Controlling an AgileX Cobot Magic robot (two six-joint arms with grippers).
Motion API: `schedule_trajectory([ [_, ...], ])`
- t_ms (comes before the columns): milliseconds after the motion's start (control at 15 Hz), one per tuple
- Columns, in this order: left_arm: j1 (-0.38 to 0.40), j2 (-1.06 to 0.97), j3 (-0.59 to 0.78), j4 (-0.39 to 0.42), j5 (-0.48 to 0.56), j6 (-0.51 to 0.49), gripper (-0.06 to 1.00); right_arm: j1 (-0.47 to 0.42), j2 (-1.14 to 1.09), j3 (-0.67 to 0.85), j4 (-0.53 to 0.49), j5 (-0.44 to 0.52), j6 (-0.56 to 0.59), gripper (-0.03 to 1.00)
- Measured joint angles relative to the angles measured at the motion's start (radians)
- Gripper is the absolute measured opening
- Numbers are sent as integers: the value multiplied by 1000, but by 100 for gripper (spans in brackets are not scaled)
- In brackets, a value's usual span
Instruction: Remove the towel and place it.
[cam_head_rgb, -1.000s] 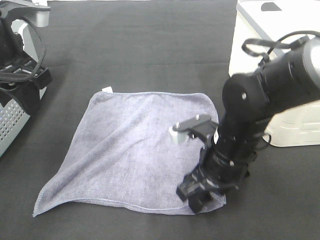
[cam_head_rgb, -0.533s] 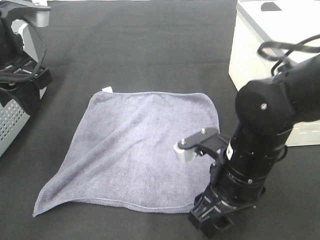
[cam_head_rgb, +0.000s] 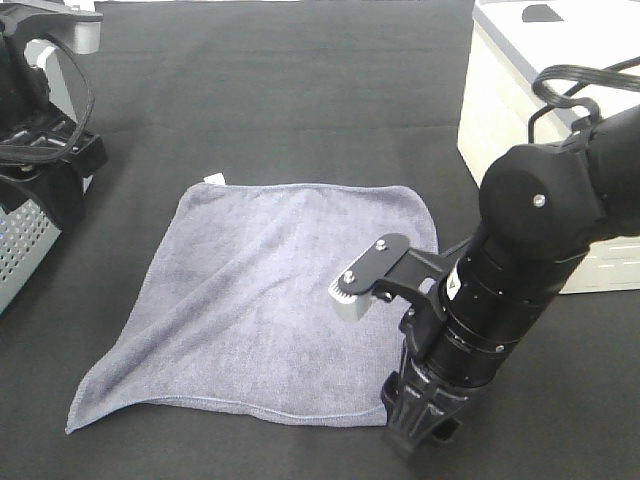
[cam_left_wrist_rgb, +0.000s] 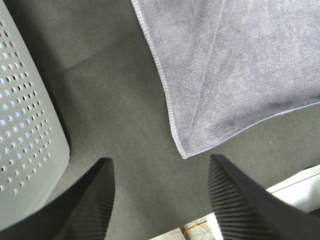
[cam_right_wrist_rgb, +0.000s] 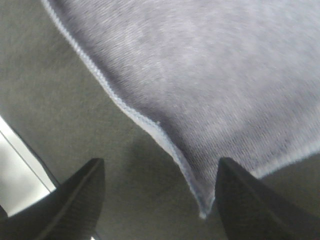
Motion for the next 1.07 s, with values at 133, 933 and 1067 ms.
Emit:
schedule_trajectory([
  [133,0,0,0,-4,0,0,54,0,3,0,7,-5,-95,62],
  [933,0,0,0,-14,0,0,54,0,69,-1,143,140,-200,62],
  [1067,0,0,0,-14,0,0,54,0,68,-1,164,182,-202,62],
])
